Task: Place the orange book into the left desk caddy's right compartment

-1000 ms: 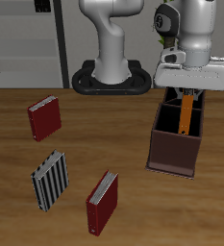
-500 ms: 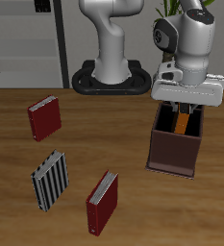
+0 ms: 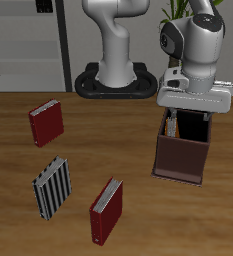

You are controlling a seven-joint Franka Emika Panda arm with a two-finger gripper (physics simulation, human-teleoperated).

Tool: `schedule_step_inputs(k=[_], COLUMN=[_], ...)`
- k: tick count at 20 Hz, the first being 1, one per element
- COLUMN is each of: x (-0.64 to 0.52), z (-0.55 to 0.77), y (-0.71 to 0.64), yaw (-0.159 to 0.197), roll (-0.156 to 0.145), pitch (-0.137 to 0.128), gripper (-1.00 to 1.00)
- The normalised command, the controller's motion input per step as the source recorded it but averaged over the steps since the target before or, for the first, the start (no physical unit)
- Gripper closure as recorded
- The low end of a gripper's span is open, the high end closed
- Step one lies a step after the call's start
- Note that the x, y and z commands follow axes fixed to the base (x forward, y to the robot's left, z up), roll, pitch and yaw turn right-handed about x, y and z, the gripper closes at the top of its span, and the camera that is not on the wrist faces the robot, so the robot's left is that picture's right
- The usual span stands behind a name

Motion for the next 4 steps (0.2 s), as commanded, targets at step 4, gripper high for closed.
schedule_step_inputs(k=[4], x=[-0.08], z=[0.16], y=[-0.06], yaw=[-0.014], roll=[0.011], pitch=[-0.022], gripper=[-1.0])
